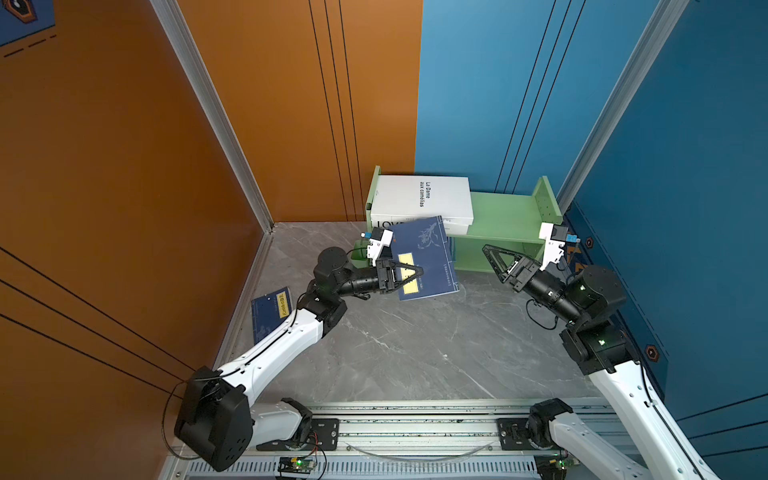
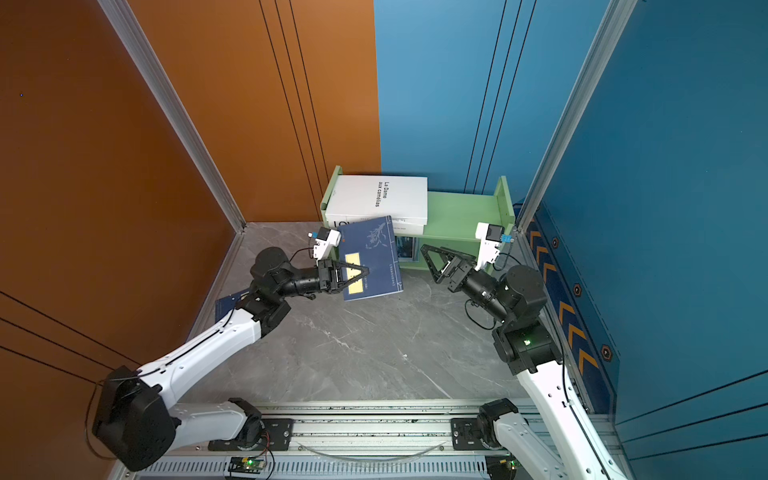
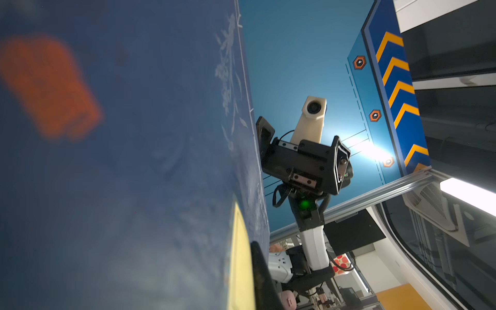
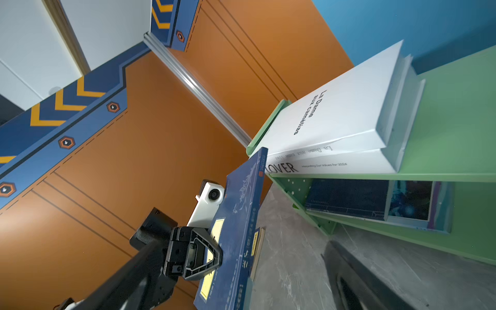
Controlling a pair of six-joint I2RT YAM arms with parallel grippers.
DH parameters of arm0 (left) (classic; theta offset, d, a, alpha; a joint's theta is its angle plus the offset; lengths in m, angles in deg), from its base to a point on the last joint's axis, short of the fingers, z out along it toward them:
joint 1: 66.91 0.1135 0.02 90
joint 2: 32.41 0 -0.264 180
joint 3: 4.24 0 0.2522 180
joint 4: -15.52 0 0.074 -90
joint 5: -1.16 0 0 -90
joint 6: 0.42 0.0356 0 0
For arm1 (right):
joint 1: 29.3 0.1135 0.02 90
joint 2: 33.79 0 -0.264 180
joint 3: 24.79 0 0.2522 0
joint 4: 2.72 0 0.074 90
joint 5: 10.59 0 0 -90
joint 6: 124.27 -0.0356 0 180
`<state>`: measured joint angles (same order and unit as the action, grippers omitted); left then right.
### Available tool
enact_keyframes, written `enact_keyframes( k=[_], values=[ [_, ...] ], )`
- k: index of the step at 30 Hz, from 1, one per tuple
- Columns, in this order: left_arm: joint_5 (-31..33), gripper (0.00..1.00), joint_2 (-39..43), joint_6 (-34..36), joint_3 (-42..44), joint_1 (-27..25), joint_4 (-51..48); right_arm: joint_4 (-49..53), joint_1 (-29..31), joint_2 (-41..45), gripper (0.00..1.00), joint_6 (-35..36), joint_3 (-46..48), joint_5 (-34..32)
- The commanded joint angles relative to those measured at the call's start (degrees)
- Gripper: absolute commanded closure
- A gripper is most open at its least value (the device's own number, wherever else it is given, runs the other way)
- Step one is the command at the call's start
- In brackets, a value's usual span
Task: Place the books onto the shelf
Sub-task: 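Bring the paperback toward the left gripper and grip its other edge with the left, then carry the paperback with both grippers toward the shelf's lower tier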
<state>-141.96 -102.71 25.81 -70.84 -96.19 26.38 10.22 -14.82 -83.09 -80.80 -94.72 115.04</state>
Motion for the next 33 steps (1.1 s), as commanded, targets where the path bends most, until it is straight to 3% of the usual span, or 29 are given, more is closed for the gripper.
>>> enact_keyframes(
  k=[1,4,12,22,28,30,31,32,33],
  values=[
    [-4.4,1.00,5.3,13.3,-2.1,-2.9,-18.4,8.1,-0.7,-4.0,0.07,1.6,-3.9,12.2],
    [-4.0,1.00,7.7,21.8,-4.2,-5.7,-29.7,10.8,-0.9,-6.5,0.09,2.7,-5.7,13.8],
    [-8.1,1.00,6.4,23.2,-5.6,-6.9,-33.1,13.7,2.5,-10.0,0.19,4.6,-8.3,20.6],
    [-10.4,1.00,4.0,25.4,-9.6,-7.0,-36.8,17.8,7.8,-13.8,0.61,7.8,-9.5,20.7],
    [-10.1,1.00,3.6,25.8,-10.2,-6.3,-37.3,17.6,8.0,-14.2,0.78,7.4,-9.9,18.6],
    [-8.8,0.90,3.5,25.8,-10.1,-5.6,-37.2,16.7,8.0,-13.4,0.83,6.7,-9.5,16.6],
    [-7.7,0.78,3.6,25.8,-10.0,-5.2,-37.0,15.8,7.9,-12.9,0.86,5.9,-9.1,15.4],
    [-6.4,0.58,3.8,25.5,-9.8,-4.6,-36.5,14.5,7.8,-12.5,0.88,5.0,-8.6,14.4],
    [-4.6,0.50,4.1,24.8,-9.3,-3.9,-34.9,12.0,7.6,-11.7,0.89,3.4,-7.4,13.0]
  ],
)
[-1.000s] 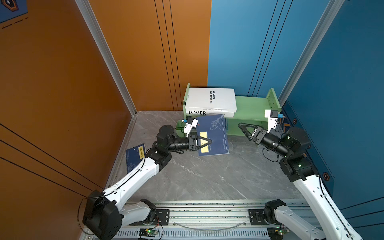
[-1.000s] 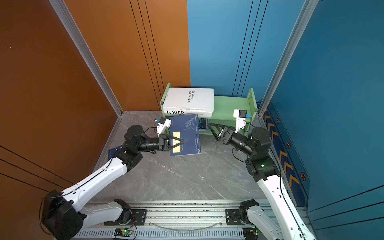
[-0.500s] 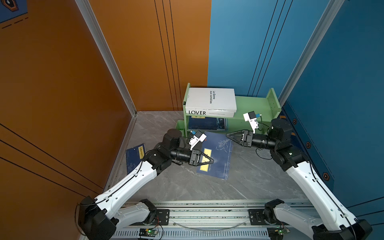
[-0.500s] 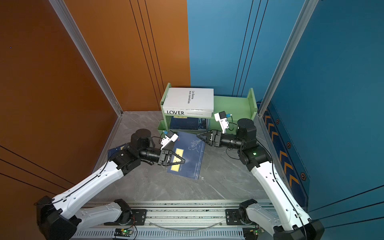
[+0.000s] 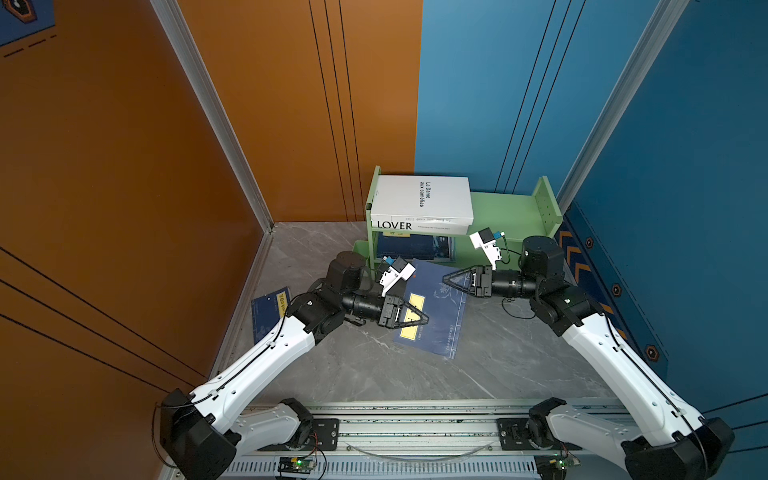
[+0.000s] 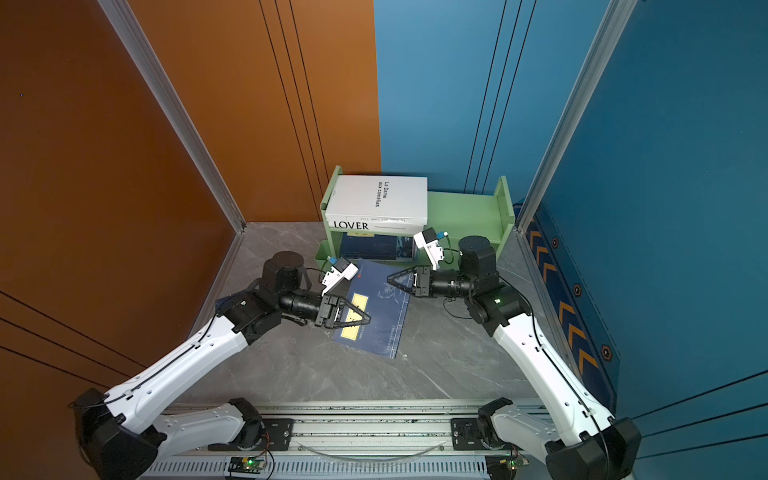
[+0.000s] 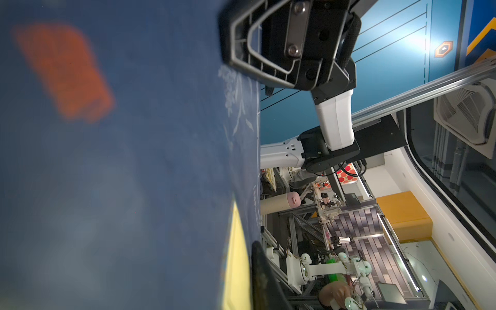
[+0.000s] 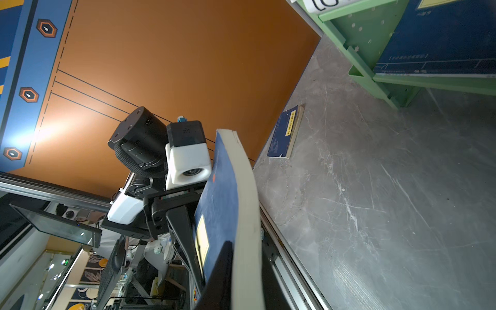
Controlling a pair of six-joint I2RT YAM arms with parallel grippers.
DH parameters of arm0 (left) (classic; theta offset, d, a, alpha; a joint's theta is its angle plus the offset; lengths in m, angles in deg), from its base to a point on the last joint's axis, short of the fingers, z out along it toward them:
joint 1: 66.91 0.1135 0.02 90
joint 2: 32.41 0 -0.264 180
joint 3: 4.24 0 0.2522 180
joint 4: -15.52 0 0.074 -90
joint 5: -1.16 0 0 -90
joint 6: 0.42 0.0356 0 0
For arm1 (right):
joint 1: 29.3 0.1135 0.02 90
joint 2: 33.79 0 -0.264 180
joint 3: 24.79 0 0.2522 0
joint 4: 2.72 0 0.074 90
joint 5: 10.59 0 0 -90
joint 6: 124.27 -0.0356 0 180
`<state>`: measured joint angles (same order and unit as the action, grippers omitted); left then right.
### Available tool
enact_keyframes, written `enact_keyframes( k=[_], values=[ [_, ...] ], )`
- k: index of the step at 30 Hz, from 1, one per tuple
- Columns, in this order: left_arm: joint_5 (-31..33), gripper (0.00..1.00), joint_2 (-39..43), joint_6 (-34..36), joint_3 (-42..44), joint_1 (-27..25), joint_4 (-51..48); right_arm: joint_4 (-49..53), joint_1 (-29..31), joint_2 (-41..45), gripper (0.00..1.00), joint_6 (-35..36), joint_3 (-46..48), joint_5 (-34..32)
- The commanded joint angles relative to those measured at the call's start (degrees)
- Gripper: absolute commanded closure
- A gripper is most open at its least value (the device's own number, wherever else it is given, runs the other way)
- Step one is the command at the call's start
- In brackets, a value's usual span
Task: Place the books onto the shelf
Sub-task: 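Carry the paperback with both grippers toward the shelf's lower tier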
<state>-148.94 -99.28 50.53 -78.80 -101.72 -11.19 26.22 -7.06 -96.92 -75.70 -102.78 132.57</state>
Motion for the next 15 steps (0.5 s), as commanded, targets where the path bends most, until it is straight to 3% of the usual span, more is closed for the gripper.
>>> enact_keyframes(
  k=[1,3,6,10,12,15],
  values=[
    [3.9,0.44,1.1,-1.4,-0.3,2.4,6.2,-7.0,-0.5,3.0,0.90,-3.8,2.0,-6.3],
    [8.3,0.20,2.4,-4.8,1.4,4.4,11.8,-13.0,-1.3,4.6,0.90,-8.2,5.0,-10.3],
    [19.2,0.04,5.5,-8.6,6.6,7.8,16.2,-23.8,-2.7,6.9,0.91,-15.7,9.6,-17.3],
    [33.6,0.02,10.0,-13.5,13.1,8.8,20.9,-34.2,-3.4,10.4,0.93,-22.8,14.7,-27.6],
    [34.5,0.02,10.8,-18.1,17.2,8.1,29.0,-37.0,-3.0,12.6,0.94,-24.5,17.0,-32.9],
    [36.3,0.02,9.9,-21.5,19.5,5.1,32.7,-38.0,-2.4,15.0,0.93,-25.2,18.9,-38.2]
  ],
)
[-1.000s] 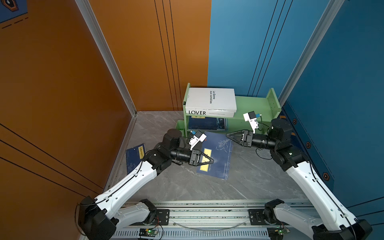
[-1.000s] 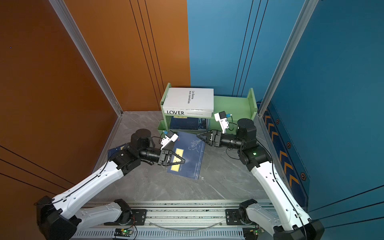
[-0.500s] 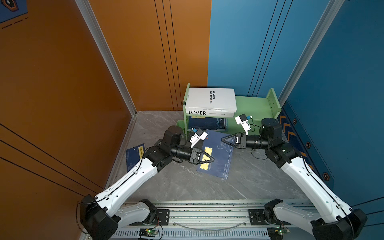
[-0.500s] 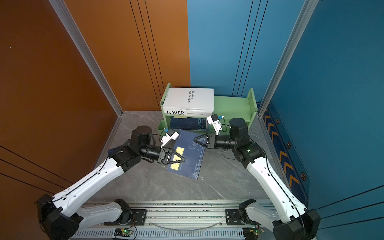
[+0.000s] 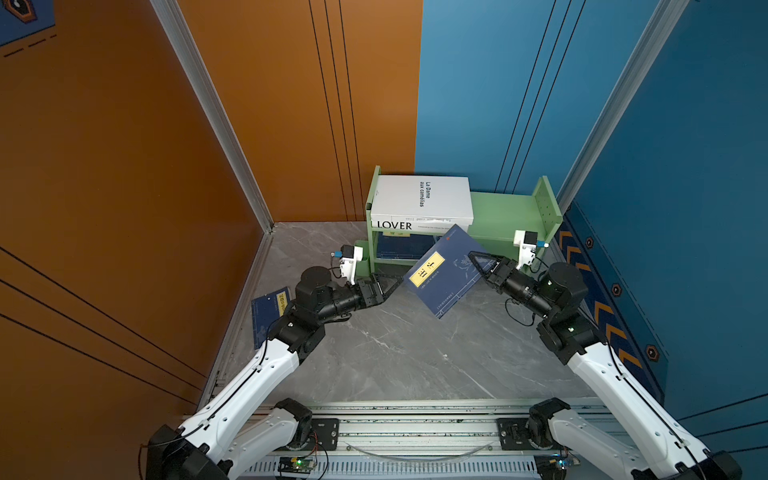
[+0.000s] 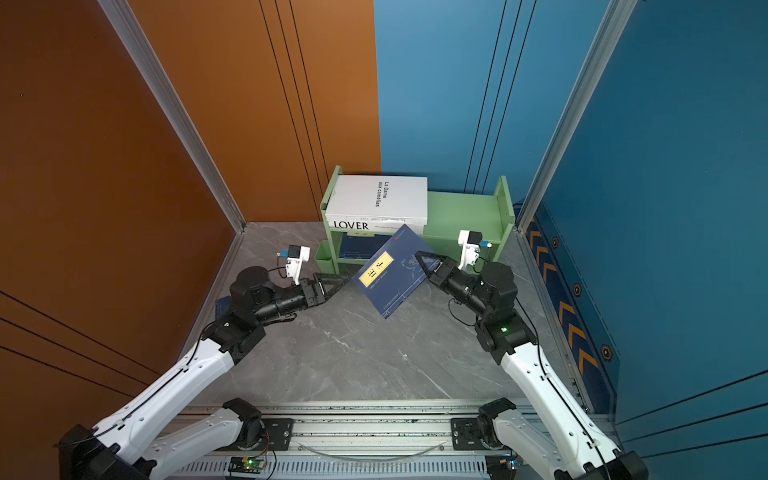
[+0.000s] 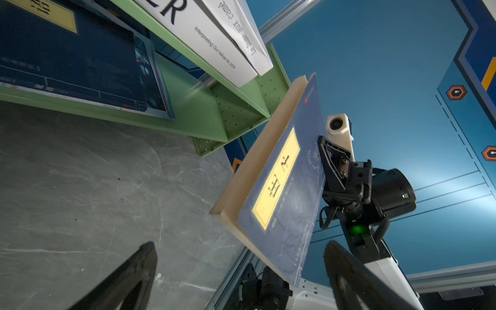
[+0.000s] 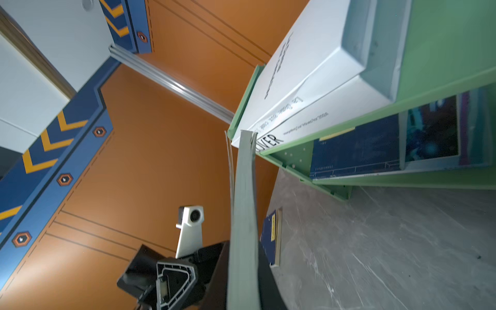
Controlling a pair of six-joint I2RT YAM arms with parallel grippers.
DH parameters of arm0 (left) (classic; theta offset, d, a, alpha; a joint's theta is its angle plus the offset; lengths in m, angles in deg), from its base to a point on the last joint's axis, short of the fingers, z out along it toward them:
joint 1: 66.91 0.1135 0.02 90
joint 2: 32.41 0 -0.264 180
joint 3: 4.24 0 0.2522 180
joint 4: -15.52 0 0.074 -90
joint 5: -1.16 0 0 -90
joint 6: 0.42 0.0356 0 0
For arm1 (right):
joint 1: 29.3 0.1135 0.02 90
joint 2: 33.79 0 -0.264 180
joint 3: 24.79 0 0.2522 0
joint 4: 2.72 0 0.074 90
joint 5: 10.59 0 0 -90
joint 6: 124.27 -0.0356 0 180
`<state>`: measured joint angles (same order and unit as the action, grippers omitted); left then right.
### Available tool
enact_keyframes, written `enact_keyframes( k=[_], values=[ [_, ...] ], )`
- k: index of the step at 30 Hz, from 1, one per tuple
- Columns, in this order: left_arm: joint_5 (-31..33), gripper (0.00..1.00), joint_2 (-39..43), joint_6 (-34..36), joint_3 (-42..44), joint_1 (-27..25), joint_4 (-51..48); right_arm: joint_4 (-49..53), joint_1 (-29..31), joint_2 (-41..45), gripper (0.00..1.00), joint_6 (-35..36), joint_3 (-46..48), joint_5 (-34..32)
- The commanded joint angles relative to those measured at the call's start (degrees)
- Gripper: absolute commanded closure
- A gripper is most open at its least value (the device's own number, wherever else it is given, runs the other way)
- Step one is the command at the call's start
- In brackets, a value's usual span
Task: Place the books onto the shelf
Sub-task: 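Carry the paperback with both grippers toward the shelf's lower tier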
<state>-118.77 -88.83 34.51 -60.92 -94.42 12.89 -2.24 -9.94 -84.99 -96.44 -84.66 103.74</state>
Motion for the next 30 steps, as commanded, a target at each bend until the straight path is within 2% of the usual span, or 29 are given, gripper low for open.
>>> enact_keyframes(
  k=[1,4,6,12,16,22,25,30],
  values=[
    [7.0,0.02,-1.1,-5.8,1.8,-3.4,8.6,-9.5,0.5,3.5,0.93,-4.4,0.9,-10.2],
    [10.0,0.02,-3.9,-7.7,2.3,-7.4,12.4,-9.9,1.1,4.6,0.93,-5.0,2.1,-12.4],
    [10.8,0.00,-6.6,-10.0,2.8,-9.6,18.9,-10.6,1.2,4.9,0.93,-5.6,2.8,-13.3],
    [8.8,0.03,-16.4,-16.4,1.5,-13.0,38.6,-11.4,2.0,3.7,0.94,-6.0,2.9,-12.7],
    [8.9,0.07,-22.4,-20.1,0.5,-13.8,47.3,-12.4,2.3,2.8,0.95,-6.3,3.0,-12.3],
    [9.5,0.22,-32.2,-28.1,0.4,-14.0,66.2,-11.8,2.1,3.6,0.95,-6.2,3.8,-13.6],
    [10.7,0.22,-35.1,-30.9,1.8,-14.0,69.6,-10.9,1.4,4.8,0.95,-5.8,3.7,-13.7],
    [12.6,0.21,-33.3,-28.7,4.8,-13.6,69.5,-7.7,-0.6,6.4,0.95,-5.0,2.4,-13.3]
  ],
)
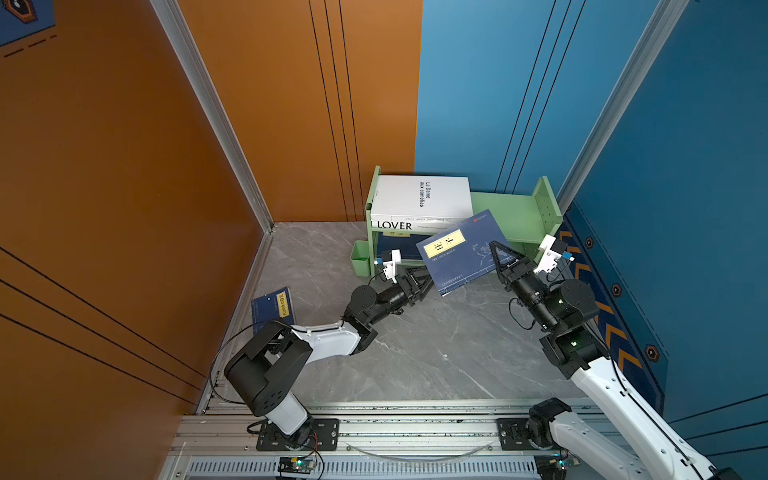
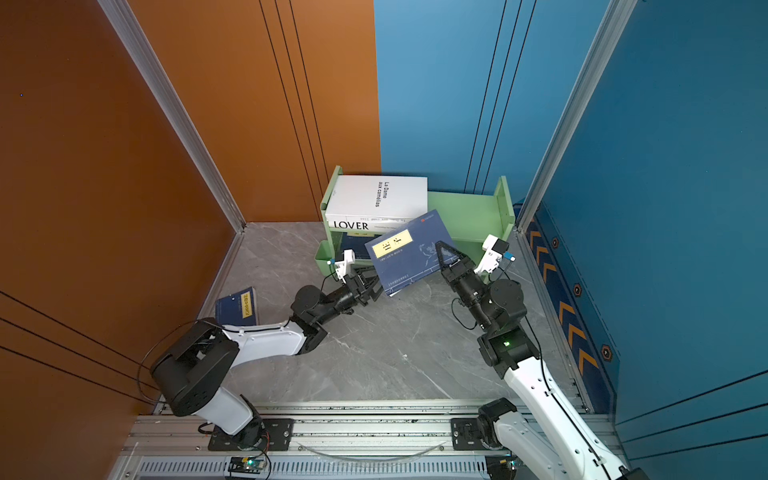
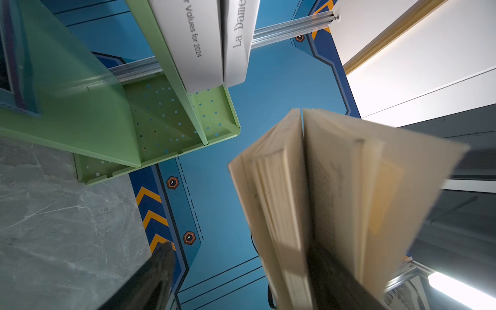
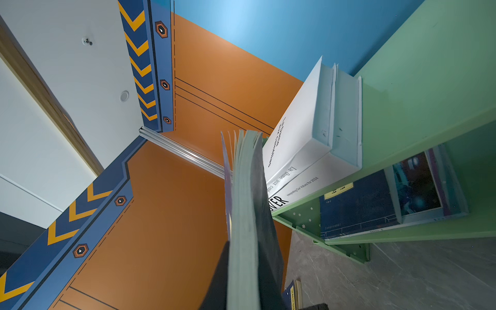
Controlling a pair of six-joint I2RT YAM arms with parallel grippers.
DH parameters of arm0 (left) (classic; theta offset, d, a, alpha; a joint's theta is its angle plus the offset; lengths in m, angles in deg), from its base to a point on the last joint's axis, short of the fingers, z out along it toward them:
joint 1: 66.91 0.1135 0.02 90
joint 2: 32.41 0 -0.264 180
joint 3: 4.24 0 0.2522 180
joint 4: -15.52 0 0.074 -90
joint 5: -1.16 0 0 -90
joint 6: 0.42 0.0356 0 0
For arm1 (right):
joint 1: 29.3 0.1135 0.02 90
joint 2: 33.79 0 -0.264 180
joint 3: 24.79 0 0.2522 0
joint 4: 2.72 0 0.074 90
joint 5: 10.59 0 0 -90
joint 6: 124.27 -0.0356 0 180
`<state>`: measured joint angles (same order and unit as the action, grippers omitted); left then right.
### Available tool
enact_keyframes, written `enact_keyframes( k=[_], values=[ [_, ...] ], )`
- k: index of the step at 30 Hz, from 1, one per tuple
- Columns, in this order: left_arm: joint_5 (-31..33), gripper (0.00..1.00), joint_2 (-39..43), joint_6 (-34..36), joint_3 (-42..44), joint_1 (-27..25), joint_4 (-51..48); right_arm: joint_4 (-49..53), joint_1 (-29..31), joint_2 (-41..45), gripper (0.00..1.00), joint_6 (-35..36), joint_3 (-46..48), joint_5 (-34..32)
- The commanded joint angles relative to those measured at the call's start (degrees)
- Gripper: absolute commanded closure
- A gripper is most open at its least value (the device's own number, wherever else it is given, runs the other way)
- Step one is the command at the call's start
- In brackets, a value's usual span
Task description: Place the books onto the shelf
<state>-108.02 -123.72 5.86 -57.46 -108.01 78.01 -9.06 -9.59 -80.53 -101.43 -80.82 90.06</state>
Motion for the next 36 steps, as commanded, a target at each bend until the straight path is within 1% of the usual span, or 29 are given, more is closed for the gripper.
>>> enact_keyframes(
  k=[1,6,11,14,19,23,26,30,32,34,36],
  values=[
    [2.0,0.20,2.4,0.3,1.9,0.4,4.3,-0.4,-1.2,2.4,0.95,0.0,-1.5,0.3],
    [0.4,0.21,5.5,1.7,3.3,1.1,3.7,0.8,-3.1,3.3,0.96,-0.8,-1.4,-0.2],
    [-1.7,0.20,7.6,4.4,1.6,-1.0,2.5,-0.6,-3.7,2.4,0.96,-1.9,-1.4,0.8],
    [-2.0,0.18,8.6,7.0,-0.2,-1.8,-4.7,-2.4,-3.7,1.1,0.95,-2.7,-1.9,2.8],
    [-3.9,0.17,8.3,9.7,-4.8,-2.9,-13.8,-2.8,-3.5,-0.1,0.96,-2.6,-3.1,5.0],
    [-2.7,0.17,8.3,12.4,-7.4,-3.6,-23.7,-4.0,-3.3,-0.2,0.96,-2.8,-3.6,6.2],
    [-2.1,0.17,8.2,13.1,-8.3,-3.7,-28.1,-4.3,-3.3,0.2,0.95,-2.7,-4.1,7.1],
    [-2.4,0.18,7.3,12.9,-8.9,-3.6,-30.0,-4.4,-3.3,1.3,0.96,-2.7,-4.5,7.4],
    [-3.5,0.20,6.2,12.4,-9.9,-3.6,-29.6,-5.2,-3.3,1.4,0.96,-2.9,-4.7,7.9],
    [-4.7,0.25,5.2,12.0,-11.0,-3.6,-26.9,-6.3,-3.2,1.3,0.96,-3.6,-4.2,8.2],
    [-6.1,0.31,3.8,10.6,-11.8,-3.7,-21.4,-7.1,-3.2,1.0,0.96,-4.2,-3.7,8.4]
  ],
)
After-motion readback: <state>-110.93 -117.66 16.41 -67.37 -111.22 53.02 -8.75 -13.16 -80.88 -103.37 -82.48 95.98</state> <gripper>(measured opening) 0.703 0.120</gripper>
